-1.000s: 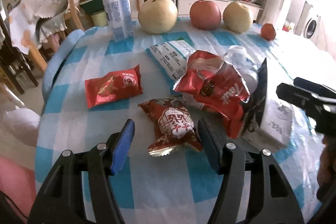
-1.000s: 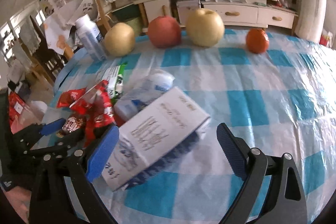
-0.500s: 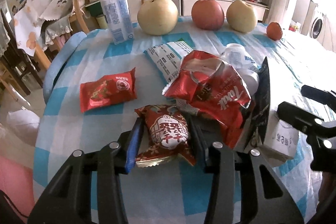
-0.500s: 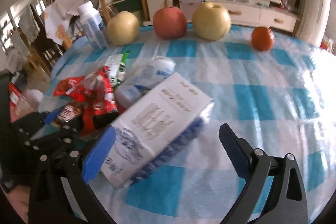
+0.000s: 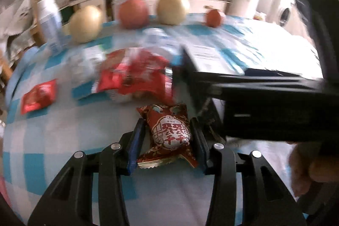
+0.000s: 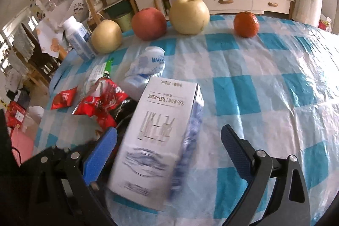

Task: Collect trash
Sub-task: 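Grasp the white milk carton with the right tool while the left tool holds the candy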

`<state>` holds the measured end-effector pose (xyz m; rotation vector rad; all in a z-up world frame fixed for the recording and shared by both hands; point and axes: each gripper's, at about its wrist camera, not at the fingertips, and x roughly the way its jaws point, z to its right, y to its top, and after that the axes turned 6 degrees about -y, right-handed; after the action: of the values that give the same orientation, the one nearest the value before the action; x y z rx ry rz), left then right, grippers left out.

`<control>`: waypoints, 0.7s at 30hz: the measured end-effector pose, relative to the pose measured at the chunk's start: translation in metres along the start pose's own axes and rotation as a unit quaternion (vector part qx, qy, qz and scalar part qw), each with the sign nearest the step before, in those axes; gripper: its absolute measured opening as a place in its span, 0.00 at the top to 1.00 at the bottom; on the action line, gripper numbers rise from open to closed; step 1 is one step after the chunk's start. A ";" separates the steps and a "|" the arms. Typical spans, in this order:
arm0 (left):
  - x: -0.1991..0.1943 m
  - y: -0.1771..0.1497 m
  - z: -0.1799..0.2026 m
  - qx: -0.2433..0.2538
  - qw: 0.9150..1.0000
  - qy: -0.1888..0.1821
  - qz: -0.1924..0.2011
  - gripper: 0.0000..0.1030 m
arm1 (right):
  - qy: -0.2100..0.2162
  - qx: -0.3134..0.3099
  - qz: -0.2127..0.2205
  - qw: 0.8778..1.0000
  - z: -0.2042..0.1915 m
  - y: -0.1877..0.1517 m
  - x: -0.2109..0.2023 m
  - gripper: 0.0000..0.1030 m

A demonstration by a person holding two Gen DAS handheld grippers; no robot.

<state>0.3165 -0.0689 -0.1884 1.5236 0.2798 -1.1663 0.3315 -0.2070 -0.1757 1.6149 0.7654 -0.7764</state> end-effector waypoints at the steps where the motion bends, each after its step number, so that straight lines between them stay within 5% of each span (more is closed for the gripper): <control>1: 0.000 -0.001 0.004 0.003 1.000 -0.007 -0.001 0.57 | -0.006 -0.005 0.001 1.000 0.000 -0.001 -0.001 0.06; 9: -0.015 -0.005 -0.018 -0.031 0.999 0.013 0.009 0.57 | -0.031 -0.045 -0.004 0.998 0.004 -0.009 -0.001 0.07; 13: -0.026 -0.008 -0.033 -0.055 0.998 0.009 0.017 0.58 | -0.019 -0.050 -0.013 0.998 -0.001 -0.010 0.003 0.35; 21: -0.051 -0.015 -0.050 -0.069 0.997 0.015 0.037 0.58 | -0.017 -0.050 0.008 0.999 0.000 -0.011 -0.004 0.38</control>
<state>0.3067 -0.0006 -0.1643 1.4193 0.3154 -1.0462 0.3202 -0.2050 -0.1786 1.5136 0.7538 -0.7415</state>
